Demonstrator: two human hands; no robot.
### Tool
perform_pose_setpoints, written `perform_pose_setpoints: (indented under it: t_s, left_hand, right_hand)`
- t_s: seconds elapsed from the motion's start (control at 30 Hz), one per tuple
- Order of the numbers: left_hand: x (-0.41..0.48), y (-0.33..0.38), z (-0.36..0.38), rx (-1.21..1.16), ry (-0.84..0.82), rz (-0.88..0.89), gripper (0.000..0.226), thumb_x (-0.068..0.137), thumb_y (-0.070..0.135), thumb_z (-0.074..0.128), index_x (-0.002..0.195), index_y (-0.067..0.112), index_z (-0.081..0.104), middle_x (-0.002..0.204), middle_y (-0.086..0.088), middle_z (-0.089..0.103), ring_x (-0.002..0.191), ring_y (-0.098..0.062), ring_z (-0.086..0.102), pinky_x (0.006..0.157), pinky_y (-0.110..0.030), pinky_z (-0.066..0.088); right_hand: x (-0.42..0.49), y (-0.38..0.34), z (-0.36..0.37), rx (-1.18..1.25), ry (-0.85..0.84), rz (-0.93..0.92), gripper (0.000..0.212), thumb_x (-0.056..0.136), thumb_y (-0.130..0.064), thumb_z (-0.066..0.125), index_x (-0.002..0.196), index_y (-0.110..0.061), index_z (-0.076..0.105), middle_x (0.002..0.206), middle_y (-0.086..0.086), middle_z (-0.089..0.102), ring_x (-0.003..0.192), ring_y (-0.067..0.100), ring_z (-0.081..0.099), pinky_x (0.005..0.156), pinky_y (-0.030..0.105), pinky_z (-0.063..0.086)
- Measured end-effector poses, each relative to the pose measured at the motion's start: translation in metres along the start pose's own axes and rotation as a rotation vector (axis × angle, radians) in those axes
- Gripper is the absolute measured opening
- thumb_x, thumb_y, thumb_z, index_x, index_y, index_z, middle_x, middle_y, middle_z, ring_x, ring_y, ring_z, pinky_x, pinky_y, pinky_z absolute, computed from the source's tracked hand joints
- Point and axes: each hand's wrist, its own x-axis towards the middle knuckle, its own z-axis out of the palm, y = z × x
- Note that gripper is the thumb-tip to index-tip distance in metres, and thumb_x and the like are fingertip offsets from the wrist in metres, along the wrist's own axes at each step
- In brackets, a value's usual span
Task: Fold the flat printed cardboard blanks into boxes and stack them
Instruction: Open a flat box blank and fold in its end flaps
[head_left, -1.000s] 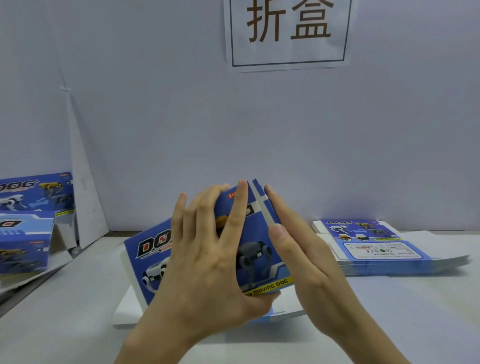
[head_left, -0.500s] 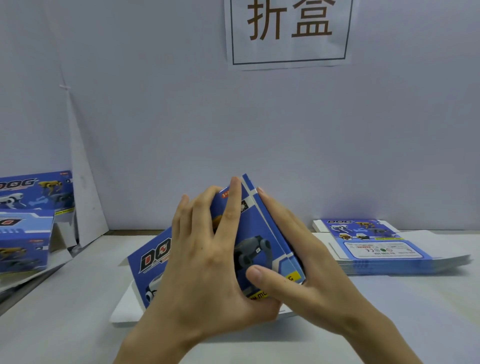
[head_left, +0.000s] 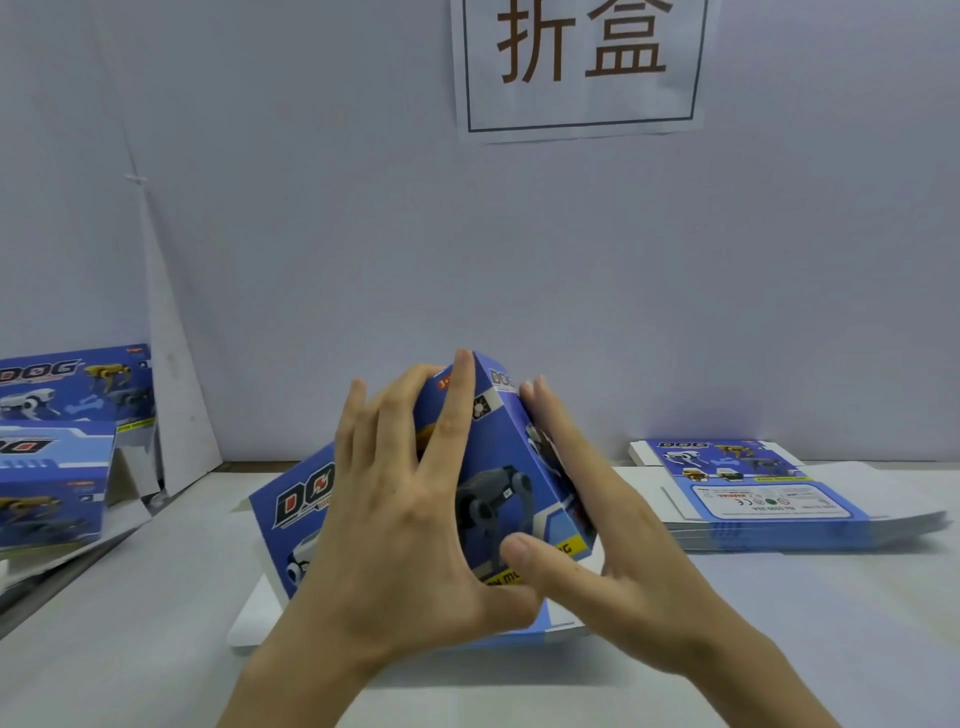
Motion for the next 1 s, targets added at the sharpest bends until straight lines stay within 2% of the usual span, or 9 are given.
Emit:
perform_pose_setpoints:
  t_s: [0.13,0.27,0.5,0.63,0.7,0.8,0.9,0.93,1.0]
  left_hand:
    - [-0.001,-0.001,0.002,-0.003,0.025,-0.025,0.118,0.057,0.069,0.055,0.149,0.004,0.022,0.137,-0.017,0.037,0.132,-0.032,0.032,0.115,-0.053,0.016]
    - [-0.003,-0.006,0.007,-0.026,-0.007,-0.014,0.120,0.054,0.068,0.056,0.149,0.005,0.019,0.139,-0.016,0.035,0.133,-0.030,0.032,0.115,-0.054,0.013]
    - [-0.002,-0.006,0.011,-0.068,-0.018,0.014,0.122,0.055,0.070,0.057,0.151,0.009,0.014,0.143,-0.013,0.029,0.139,-0.025,0.024,0.119,-0.047,0.002]
    - [0.000,-0.001,0.010,0.020,-0.025,0.210,0.116,0.061,0.072,0.060,0.150,0.012,0.017,0.148,-0.014,0.024,0.144,-0.031,0.019,0.117,-0.057,0.003]
    - [-0.001,-0.002,0.012,0.014,-0.027,0.222,0.111,0.065,0.074,0.058,0.150,0.017,0.016,0.155,-0.014,0.014,0.147,-0.032,0.008,0.116,-0.057,0.000]
    - [-0.003,-0.007,0.015,-0.099,0.001,0.043,0.112,0.067,0.084,0.047,0.153,0.025,0.006,0.159,-0.010,-0.009,0.148,-0.026,-0.009,0.117,-0.055,-0.001]
    - [0.000,-0.010,0.016,-0.420,0.199,-0.338,0.099,0.071,0.082,0.045,0.148,0.046,-0.007,0.155,0.017,-0.020,0.137,0.016,-0.015,0.112,-0.025,0.016]
    - [0.001,-0.011,0.017,-0.517,0.252,-0.481,0.099,0.070,0.079,0.048,0.145,0.049,-0.010,0.155,0.019,-0.016,0.131,0.024,-0.012,0.106,-0.013,0.022]
    - [0.004,-0.015,0.021,-0.797,0.214,-0.763,0.116,0.059,0.077,0.060,0.146,0.046,-0.011,0.160,0.009,0.004,0.139,0.009,0.017,0.099,-0.017,0.043]
  right_hand:
    - [0.001,0.004,0.010,-0.149,0.069,-0.065,0.077,0.083,-0.043,0.059,0.149,-0.044,0.020,0.156,-0.027,0.016,0.145,-0.001,0.013,0.114,0.029,0.026]
    - [0.001,0.010,0.012,-0.146,0.073,-0.043,0.071,0.084,-0.046,0.057,0.147,-0.047,0.024,0.156,-0.028,0.014,0.145,0.000,0.013,0.112,0.039,0.035]
    - [0.002,0.012,0.010,0.052,0.086,-0.035,0.063,0.084,-0.043,0.059,0.142,-0.050,0.035,0.153,-0.025,0.022,0.142,0.001,0.024,0.101,0.021,0.045]
    - [0.006,0.011,0.004,0.339,0.148,0.131,0.082,0.070,-0.035,0.071,0.141,-0.048,0.030,0.118,-0.032,0.061,0.111,-0.006,0.058,0.082,0.013,0.051]
    - [0.008,0.014,-0.001,0.342,0.238,0.180,0.090,0.067,-0.025,0.076,0.140,-0.045,0.028,0.102,-0.032,0.065,0.094,-0.001,0.067,0.071,0.013,0.052]
    - [0.010,0.020,-0.008,0.348,0.504,0.197,0.094,0.065,-0.026,0.073,0.143,-0.044,0.022,0.093,-0.027,0.064,0.088,0.006,0.069,0.068,0.020,0.056]
    - [0.012,0.022,-0.011,0.429,0.633,0.248,0.103,0.065,-0.032,0.072,0.148,-0.045,0.011,0.110,-0.009,0.061,0.097,0.016,0.069,0.077,0.033,0.059]
    - [0.012,0.023,-0.010,0.481,0.646,0.268,0.104,0.065,-0.032,0.071,0.148,-0.046,0.009,0.116,-0.001,0.060,0.096,0.016,0.070,0.072,0.030,0.059]
    - [0.014,0.023,-0.007,0.597,0.644,0.314,0.102,0.066,-0.033,0.071,0.147,-0.048,0.012,0.121,0.010,0.060,0.090,0.016,0.072,0.060,0.023,0.056]
